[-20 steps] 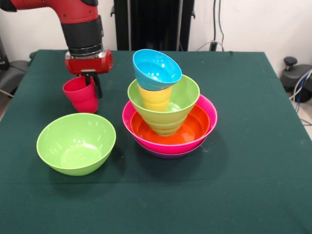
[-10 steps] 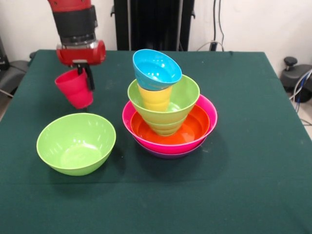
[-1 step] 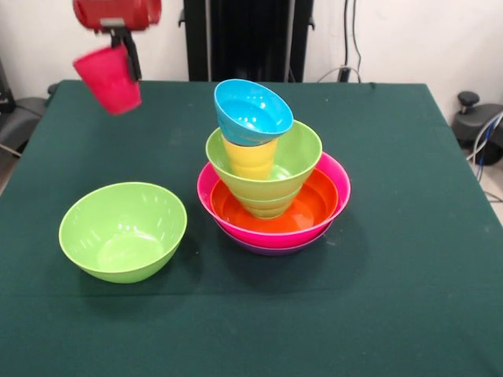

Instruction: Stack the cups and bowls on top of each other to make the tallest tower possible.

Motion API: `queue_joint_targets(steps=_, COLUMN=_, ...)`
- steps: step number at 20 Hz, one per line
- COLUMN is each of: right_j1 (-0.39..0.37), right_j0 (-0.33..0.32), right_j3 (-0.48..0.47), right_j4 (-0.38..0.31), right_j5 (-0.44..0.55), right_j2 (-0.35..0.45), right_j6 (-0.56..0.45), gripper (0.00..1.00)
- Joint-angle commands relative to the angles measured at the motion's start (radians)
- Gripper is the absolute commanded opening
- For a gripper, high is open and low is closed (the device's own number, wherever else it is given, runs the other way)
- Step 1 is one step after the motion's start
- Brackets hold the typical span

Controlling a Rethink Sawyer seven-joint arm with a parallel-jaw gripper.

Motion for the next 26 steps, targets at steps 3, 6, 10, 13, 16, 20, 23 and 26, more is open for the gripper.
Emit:
queue_joint_targets(steps=3, right_j1=-0.255, right_j0=-0.055, right_j3=0.186, right_j4=0.203, right_j5=0.152, right_j2=0.198, right_j6=-0.214, gripper=0.0)
queue_joint_targets(steps=6, right_j1=-0.336, right_j0=-0.098, right_j3=0.21, right_j4=0.306, right_j5=0.197, right_j2=0.274, right_j6=-0.237, gripper=0.0)
queue_joint_targets(steps=10, right_j1=-0.366, right_j0=-0.087, right_j3=0.236, right_j4=0.335, right_j5=0.184, right_j2=0.3, right_j6=-0.185, gripper=0.0)
queue_joint_targets(steps=13, right_j1=-0.368, right_j0=-0.054, right_j3=0.255, right_j4=0.321, right_j5=0.15, right_j2=0.286, right_j6=-0.136, gripper=0.0)
queue_joint_targets(steps=16, right_j1=-0.384, right_j0=-0.038, right_j3=0.271, right_j4=0.329, right_j5=0.134, right_j2=0.284, right_j6=-0.111, gripper=0.0)
queue_joint_targets(steps=20, right_j1=-0.401, right_j0=-0.01, right_j3=0.278, right_j4=0.34, right_j5=0.129, right_j2=0.275, right_j6=-0.084, gripper=0.0)
queue_joint_targets(steps=23, right_j1=-0.405, right_j0=0.012, right_j3=0.284, right_j4=0.341, right_j5=0.118, right_j2=0.261, right_j6=-0.063, gripper=0.0)
queue_joint_targets(steps=26, right_j1=-0.399, right_j0=0.031, right_j3=0.282, right_j4=0.33, right_j5=0.11, right_j2=0.242, right_j6=-0.052, gripper=0.0)
